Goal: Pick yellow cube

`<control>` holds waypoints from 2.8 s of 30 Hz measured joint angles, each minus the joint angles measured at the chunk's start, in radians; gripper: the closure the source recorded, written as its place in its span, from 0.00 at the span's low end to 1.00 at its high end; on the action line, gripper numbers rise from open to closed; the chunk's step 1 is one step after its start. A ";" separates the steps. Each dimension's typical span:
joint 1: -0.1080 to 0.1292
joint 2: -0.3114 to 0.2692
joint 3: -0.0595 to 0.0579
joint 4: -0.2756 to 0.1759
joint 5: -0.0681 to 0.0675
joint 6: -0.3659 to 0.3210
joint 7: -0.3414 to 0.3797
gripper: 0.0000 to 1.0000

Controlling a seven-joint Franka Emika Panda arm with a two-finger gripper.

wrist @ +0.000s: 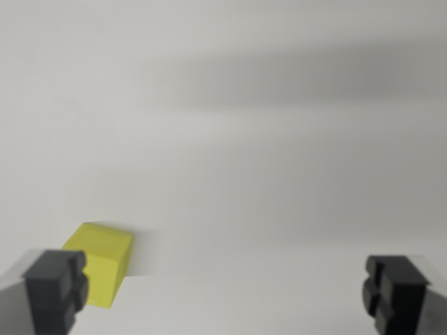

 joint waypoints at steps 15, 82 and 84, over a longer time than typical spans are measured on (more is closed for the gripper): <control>0.063 0.003 0.000 -0.108 0.002 0.112 0.110 0.00; 0.354 0.265 -0.002 -0.325 -0.013 0.595 0.600 0.00; 0.354 0.281 -0.002 -0.322 -0.016 0.607 0.603 0.00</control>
